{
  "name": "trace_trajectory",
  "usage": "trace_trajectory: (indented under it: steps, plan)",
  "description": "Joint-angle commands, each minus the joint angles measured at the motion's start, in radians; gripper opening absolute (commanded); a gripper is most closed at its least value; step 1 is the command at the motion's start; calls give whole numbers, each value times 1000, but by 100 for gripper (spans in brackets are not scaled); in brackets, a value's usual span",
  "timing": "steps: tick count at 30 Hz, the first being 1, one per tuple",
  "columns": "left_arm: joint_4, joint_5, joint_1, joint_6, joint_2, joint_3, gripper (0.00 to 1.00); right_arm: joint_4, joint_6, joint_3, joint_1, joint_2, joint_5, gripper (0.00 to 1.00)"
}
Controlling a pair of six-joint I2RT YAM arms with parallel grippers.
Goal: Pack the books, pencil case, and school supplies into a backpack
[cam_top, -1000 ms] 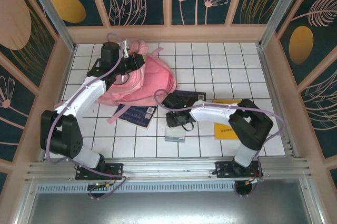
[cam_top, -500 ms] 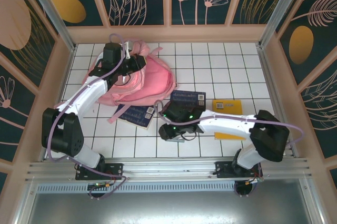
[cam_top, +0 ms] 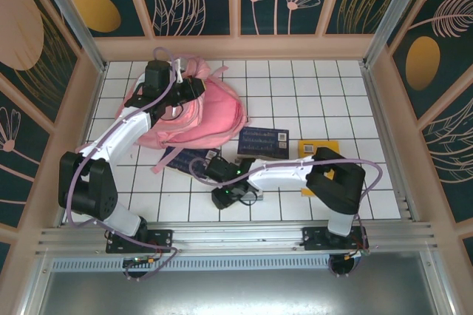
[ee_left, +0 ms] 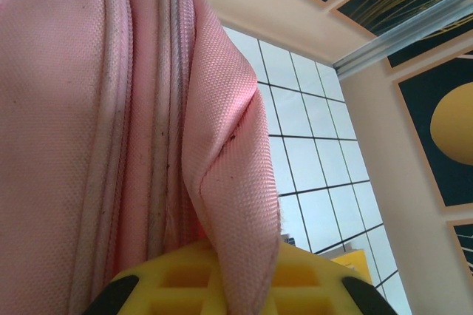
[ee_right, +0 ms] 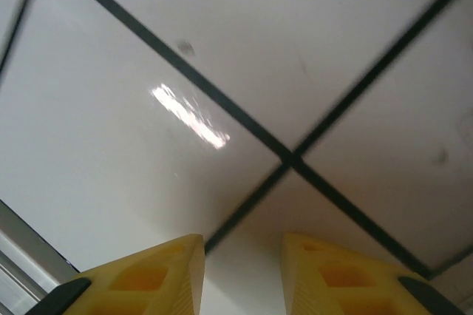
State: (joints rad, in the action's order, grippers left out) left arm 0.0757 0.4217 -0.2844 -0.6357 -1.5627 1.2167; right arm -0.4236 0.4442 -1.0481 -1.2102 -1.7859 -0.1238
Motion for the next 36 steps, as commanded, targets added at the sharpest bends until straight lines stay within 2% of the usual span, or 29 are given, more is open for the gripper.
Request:
trace_trajectory:
  steps: [1, 8, 12, 15, 19, 22, 25, 27, 31, 36]
  plan:
    - [4, -16, 7, 11, 0, 6, 13, -72, 66, 83, -8, 116, 49, 34]
    - [13, -24, 7, 11, -20, 6, 13, -149, 200, 252, 22, 316, 136, 35]
    - [22, -38, -1, 19, -26, 7, 14, -232, 298, 297, 54, 397, 229, 41]
    - [39, -45, -16, 32, -37, 18, 17, -243, 363, 325, 64, 491, 235, 44]
    - [54, -62, -36, 51, -57, 24, 18, -92, 403, 437, 75, 645, 95, 59]
    - [42, -30, -40, 40, -82, 20, 20, 7, 429, 546, 143, 732, -28, 67]
    - [45, -15, -41, 37, -103, 25, 25, 108, 459, 639, 216, 818, -121, 68]
    - [58, -23, -45, 46, -103, 37, 33, 155, 473, 670, 247, 848, -153, 68]
    - [96, -72, -60, 72, -57, 58, 46, 211, 475, 689, 265, 843, -171, 68]
    - [186, -114, -140, 122, -6, 89, 57, 304, 502, 747, 332, 833, -214, 67]
